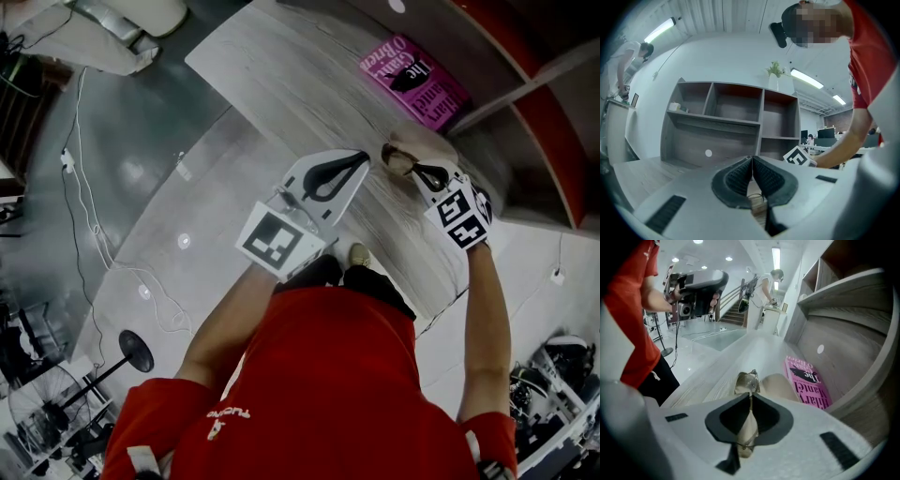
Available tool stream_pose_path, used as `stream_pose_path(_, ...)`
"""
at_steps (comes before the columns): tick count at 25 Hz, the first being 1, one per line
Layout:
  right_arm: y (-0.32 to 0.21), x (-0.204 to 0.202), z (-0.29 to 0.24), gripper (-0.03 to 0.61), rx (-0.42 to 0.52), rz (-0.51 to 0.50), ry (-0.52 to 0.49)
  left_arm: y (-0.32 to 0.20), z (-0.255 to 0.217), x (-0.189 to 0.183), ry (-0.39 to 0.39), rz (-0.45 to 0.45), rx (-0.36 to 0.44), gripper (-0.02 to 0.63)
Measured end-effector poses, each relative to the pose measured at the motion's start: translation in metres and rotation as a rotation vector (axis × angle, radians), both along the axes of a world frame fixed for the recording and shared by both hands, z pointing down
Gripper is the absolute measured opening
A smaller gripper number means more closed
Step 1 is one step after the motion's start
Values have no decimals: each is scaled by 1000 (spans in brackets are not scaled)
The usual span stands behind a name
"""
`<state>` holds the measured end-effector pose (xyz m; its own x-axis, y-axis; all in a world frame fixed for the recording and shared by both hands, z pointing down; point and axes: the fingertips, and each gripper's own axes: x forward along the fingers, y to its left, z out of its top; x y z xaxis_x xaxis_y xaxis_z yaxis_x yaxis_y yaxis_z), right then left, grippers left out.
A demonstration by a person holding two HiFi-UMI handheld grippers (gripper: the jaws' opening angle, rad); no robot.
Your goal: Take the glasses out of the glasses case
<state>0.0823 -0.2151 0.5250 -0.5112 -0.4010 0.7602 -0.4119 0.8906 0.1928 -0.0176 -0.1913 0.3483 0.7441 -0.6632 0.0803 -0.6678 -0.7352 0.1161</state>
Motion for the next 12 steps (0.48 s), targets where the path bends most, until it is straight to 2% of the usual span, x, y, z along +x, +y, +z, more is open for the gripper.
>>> stream_pose_path(7,-4,4,-17,25,82,44,-29,6,-1,5,-1,19,-2,12)
stream_pose_path(12,-5,2,-33,23,108,58,-76,8,-1,7,-2,27,-3,12)
